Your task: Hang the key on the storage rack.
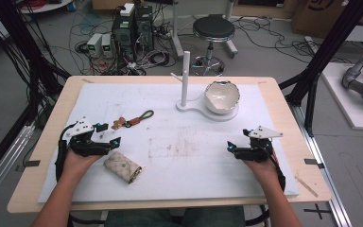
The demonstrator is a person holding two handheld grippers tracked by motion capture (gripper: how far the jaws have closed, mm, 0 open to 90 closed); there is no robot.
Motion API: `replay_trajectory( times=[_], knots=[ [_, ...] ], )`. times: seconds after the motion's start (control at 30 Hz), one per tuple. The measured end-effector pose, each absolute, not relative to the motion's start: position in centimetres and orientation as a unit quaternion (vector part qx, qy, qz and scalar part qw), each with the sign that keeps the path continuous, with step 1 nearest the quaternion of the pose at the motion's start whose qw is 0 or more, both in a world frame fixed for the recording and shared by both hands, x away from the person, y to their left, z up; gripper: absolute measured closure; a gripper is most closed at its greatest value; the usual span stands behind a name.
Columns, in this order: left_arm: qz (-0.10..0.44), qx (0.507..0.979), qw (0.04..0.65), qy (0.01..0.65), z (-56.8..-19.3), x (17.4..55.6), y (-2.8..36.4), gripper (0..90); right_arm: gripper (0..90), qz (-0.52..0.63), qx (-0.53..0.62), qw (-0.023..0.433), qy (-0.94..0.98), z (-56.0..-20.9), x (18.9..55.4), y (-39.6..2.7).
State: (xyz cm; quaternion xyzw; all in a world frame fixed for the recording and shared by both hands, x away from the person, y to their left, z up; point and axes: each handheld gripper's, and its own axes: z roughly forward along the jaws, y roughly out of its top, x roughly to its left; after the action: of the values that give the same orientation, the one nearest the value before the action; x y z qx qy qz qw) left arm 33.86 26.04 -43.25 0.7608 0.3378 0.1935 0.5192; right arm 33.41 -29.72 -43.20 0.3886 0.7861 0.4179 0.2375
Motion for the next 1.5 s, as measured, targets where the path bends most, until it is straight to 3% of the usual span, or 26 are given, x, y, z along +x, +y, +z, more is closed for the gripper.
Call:
replay_trajectory(
  times=[0.83,1.5],
  knots=[
    [0.204,0.752,0.521,0.348,-43.1,35.4,25.8,18.1,17.3,0.409,0.385,0.233,0.794,-43.4,33.4,-29.6],
    [0.176,0.782,0.491,0.342,-43.2,40.1,22.0,18.5,17.3,0.401,0.388,0.248,0.792,-43.4,29.6,-32.0]
  ],
)
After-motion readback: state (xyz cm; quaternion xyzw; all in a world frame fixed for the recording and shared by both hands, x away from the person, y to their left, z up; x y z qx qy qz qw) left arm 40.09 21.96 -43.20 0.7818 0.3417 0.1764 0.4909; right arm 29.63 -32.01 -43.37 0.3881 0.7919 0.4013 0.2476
